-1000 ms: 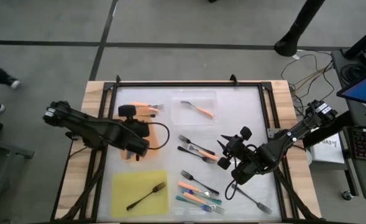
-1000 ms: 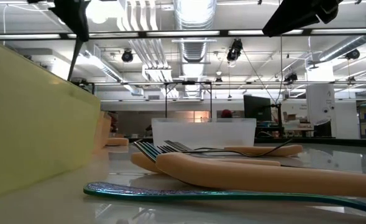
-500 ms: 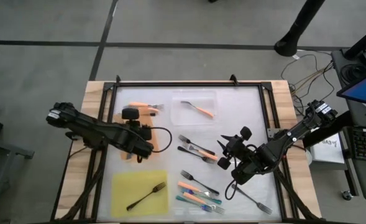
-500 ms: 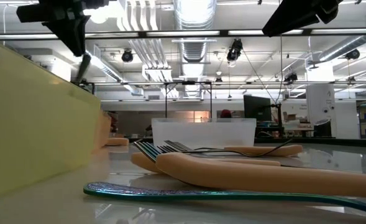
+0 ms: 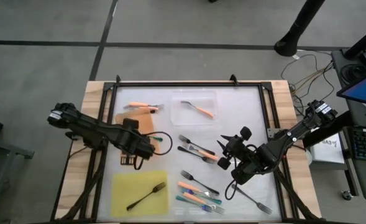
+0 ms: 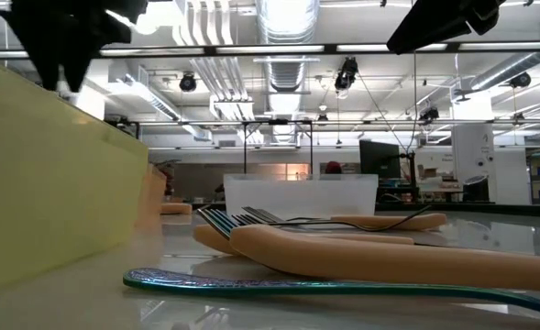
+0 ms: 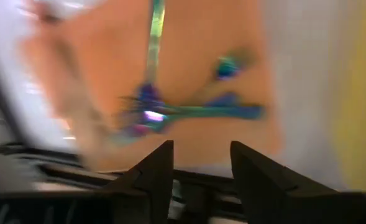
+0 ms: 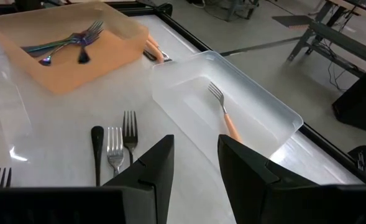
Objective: Sort silverware by color (type)
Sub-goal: Adjust the orange bin to the left side of the table
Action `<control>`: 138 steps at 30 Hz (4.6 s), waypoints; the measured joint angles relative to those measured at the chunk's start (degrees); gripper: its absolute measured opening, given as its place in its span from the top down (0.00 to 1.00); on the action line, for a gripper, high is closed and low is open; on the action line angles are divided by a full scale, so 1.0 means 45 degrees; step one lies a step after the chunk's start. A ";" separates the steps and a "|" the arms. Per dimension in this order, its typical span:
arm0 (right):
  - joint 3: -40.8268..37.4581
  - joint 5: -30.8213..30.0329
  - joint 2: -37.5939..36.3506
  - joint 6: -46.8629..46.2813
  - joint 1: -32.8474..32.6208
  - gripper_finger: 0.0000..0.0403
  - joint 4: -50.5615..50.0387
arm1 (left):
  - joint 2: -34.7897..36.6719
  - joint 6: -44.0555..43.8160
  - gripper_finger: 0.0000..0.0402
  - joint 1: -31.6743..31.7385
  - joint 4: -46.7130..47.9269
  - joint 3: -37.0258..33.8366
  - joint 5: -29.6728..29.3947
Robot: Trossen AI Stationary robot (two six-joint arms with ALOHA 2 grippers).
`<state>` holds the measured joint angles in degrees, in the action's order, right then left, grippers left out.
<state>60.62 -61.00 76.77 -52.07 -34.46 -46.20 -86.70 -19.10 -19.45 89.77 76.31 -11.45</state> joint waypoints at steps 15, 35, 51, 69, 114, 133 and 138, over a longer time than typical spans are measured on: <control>0.0000 0.0006 0.0005 0.0015 0.0000 0.71 0.0001 | -0.0159 -0.0465 0.69 -0.0014 -0.3763 -0.0709 0.2776; 0.0000 0.0017 0.0010 0.0021 0.0000 0.71 0.0006 | -0.0248 -0.2085 0.69 -0.0014 -0.6599 -0.3735 0.1171; 0.0000 0.0036 0.0010 0.0005 0.0000 0.71 0.0044 | -0.0340 -0.2867 0.72 0.0054 -0.7524 -0.3982 0.0983; -0.0005 0.0235 0.0010 0.0005 0.0000 0.71 0.0050 | -0.1205 -0.5528 0.98 0.0574 -0.7856 -0.3661 0.1011; -0.0746 0.1731 0.0010 -0.0189 -0.0010 0.71 0.0030 | -0.3484 0.1694 0.81 0.0316 -0.0375 0.2091 0.2363; -0.0748 0.1891 0.0010 -0.0771 -0.0008 0.71 0.0152 | -0.2929 0.2539 0.76 -0.0694 -0.3445 -0.1146 0.2885; -0.0745 0.1891 0.0010 -0.0775 -0.0005 0.71 0.0166 | -0.2924 0.2619 0.76 -0.0718 -0.3950 -0.1995 0.3232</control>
<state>57.27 -52.49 76.82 -55.56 -34.48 -45.45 -99.85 -7.31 -22.68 71.99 67.33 3.09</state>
